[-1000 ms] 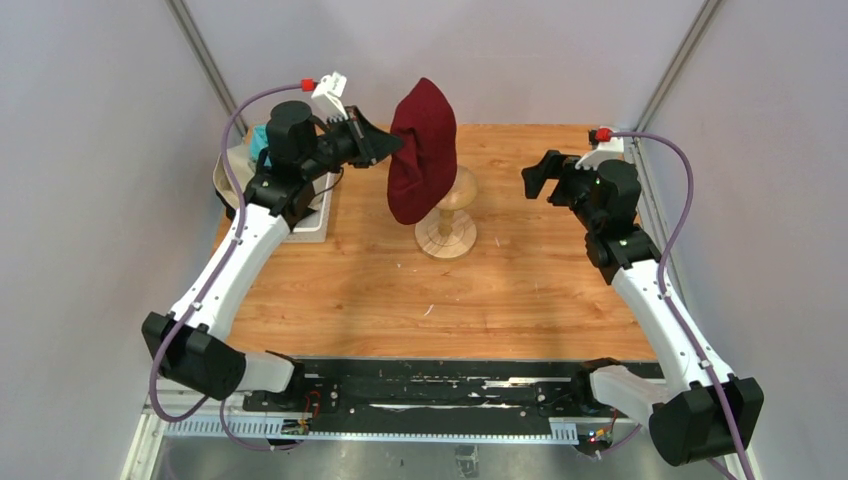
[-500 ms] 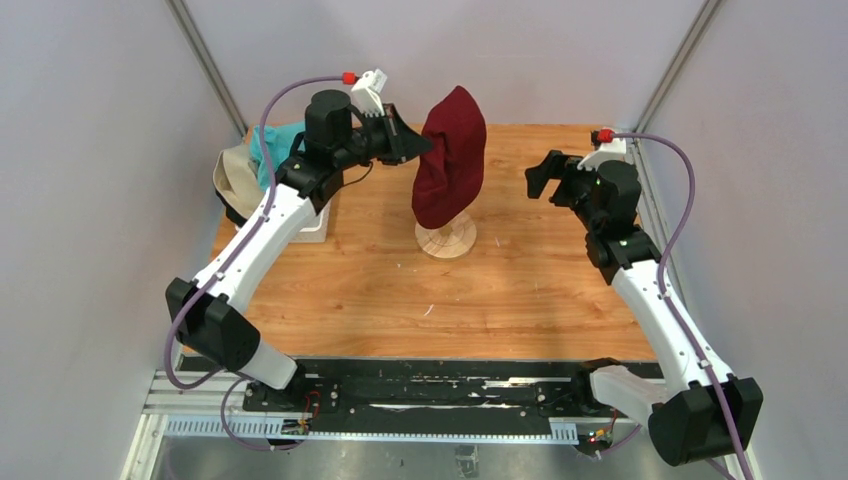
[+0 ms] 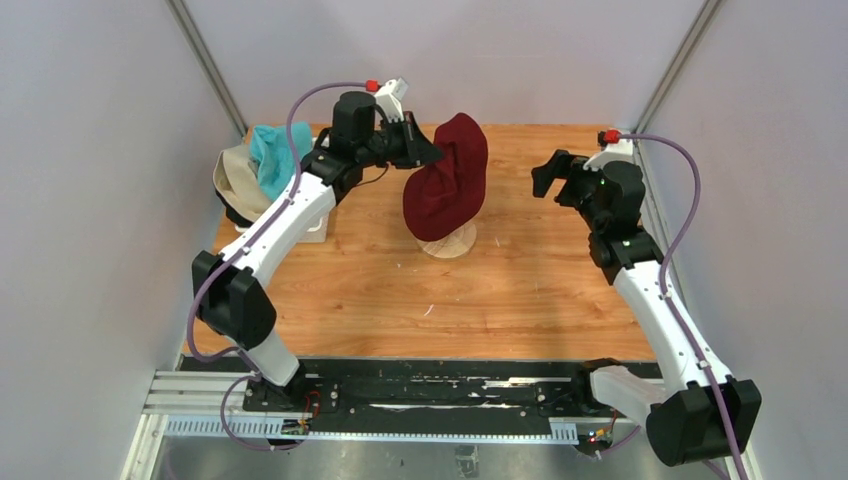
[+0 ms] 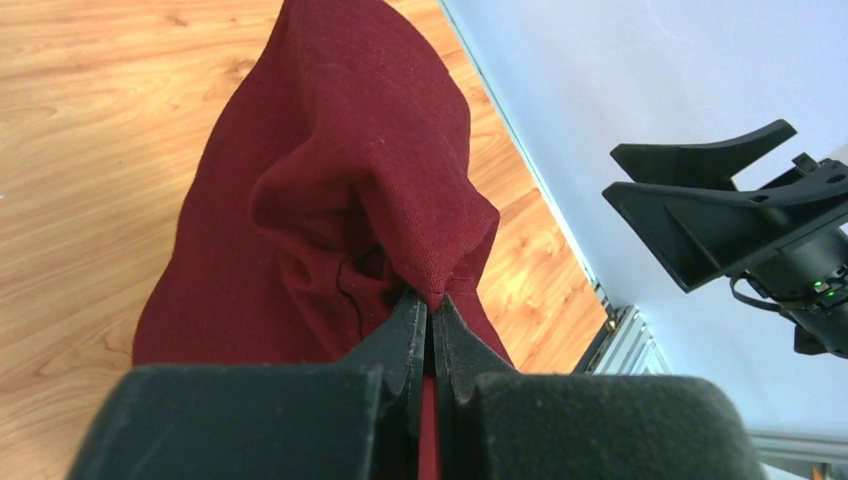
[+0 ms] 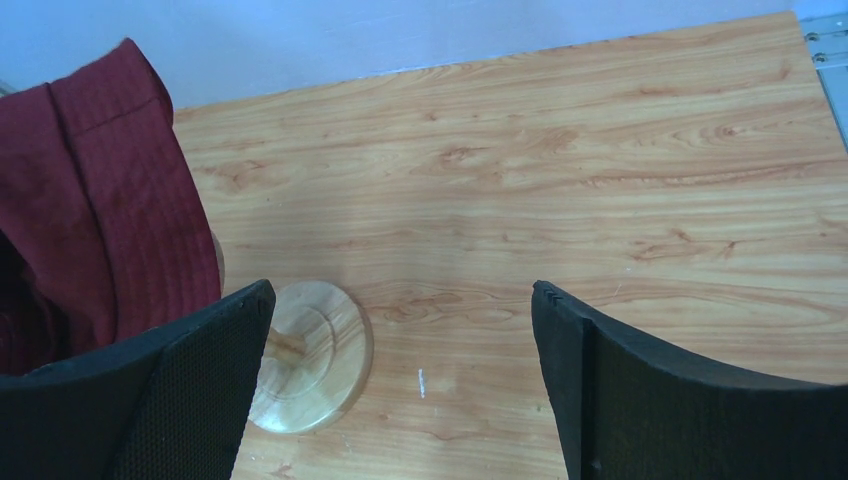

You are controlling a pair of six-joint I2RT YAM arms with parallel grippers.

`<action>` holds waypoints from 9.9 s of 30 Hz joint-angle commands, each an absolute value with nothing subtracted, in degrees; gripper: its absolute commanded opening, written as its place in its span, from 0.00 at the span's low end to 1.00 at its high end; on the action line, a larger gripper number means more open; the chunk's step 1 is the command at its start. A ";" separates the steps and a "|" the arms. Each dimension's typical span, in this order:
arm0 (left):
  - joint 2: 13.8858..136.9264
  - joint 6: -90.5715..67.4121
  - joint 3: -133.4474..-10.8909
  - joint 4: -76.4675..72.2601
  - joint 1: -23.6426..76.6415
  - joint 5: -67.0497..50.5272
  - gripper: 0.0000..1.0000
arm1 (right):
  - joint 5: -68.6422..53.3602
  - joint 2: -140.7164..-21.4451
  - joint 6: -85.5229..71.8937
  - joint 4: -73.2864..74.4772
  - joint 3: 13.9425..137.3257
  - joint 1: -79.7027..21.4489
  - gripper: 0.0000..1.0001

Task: Stack the hats
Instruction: Place the hat on the hat stand.

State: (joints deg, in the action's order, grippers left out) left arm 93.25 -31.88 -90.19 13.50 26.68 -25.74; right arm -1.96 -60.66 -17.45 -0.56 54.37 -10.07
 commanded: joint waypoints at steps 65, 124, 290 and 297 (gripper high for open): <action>70.76 -30.94 -54.19 -2.98 27.60 4.74 0.88 | -28.88 -78.57 -24.07 -11.41 59.10 -14.44 0.98; 70.79 -29.49 -55.28 1.25 26.62 13.87 0.92 | -25.80 -85.55 -28.31 -16.70 62.78 -12.27 0.99; 128.04 -87.25 -49.04 -88.68 10.54 -38.52 0.00 | -60.72 -124.91 -71.36 -91.05 54.76 -4.57 0.39; 128.36 -87.56 -49.37 -88.66 10.46 -38.66 0.00 | -61.37 -122.58 -72.16 -91.02 55.39 -5.17 0.36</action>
State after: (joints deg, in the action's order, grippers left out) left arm 126.82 -86.17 -48.62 -86.04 10.94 -37.56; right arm -59.24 -125.99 -73.03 -88.44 53.80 -3.79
